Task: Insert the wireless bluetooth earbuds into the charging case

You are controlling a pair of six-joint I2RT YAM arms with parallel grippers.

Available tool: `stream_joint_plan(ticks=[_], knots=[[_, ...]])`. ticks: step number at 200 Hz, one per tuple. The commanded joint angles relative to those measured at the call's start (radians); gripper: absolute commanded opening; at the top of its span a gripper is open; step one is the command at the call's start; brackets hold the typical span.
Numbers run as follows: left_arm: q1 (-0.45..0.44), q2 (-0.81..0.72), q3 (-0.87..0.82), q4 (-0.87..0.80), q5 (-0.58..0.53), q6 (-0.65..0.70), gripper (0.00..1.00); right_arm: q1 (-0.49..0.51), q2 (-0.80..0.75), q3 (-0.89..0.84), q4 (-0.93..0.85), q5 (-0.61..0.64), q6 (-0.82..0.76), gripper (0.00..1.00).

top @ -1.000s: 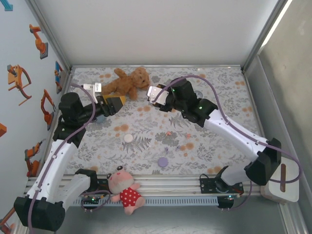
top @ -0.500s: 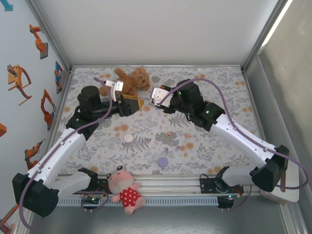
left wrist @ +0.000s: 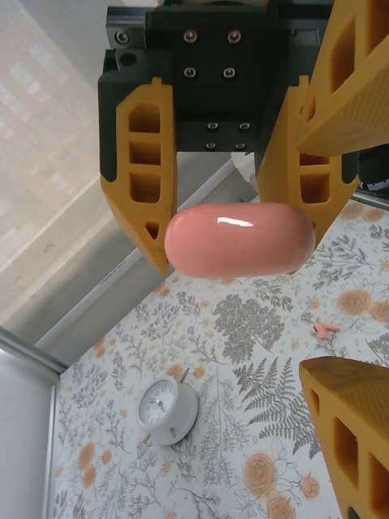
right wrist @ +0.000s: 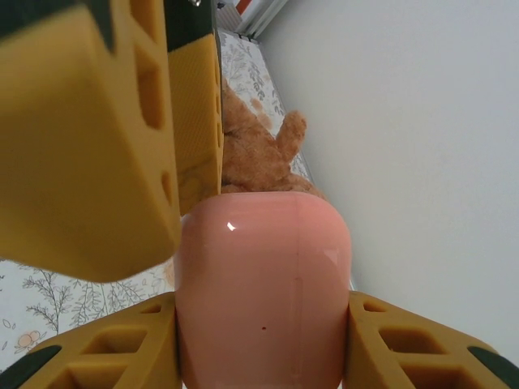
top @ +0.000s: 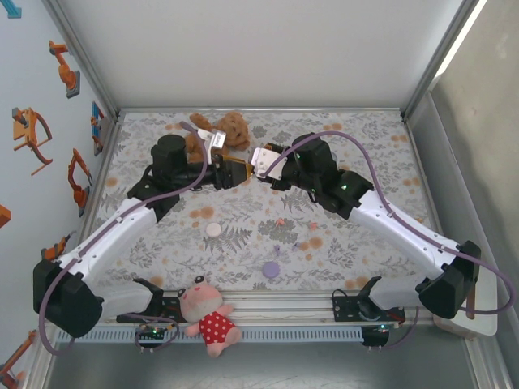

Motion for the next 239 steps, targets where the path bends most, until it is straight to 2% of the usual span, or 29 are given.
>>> stream_joint_plan(ticks=[1,80,119,153,191,239], knots=[[-0.011,0.017,0.038,0.050,0.005,0.015,0.63,0.011,-0.011,-0.010,0.016,-0.008,0.014,0.43],[-0.032,0.058,0.047,0.080,0.006,-0.002,0.44,0.016,0.004,-0.001,0.004,0.000,0.008,0.42],[-0.032,0.058,0.050,0.091,0.004,-0.004,0.41,0.022,0.018,0.005,-0.007,0.004,0.006,0.43],[-0.033,0.058,0.051,0.082,0.004,0.003,0.31,0.026,0.022,0.007,0.002,0.009,0.008,0.43],[-0.034,0.059,0.047,0.060,0.005,0.011,0.31,0.027,0.024,0.009,0.011,0.013,0.009,0.43],[-0.034,0.058,0.065,-0.018,0.011,0.061,0.36,0.031,0.027,0.009,0.015,0.033,0.010,0.42]])
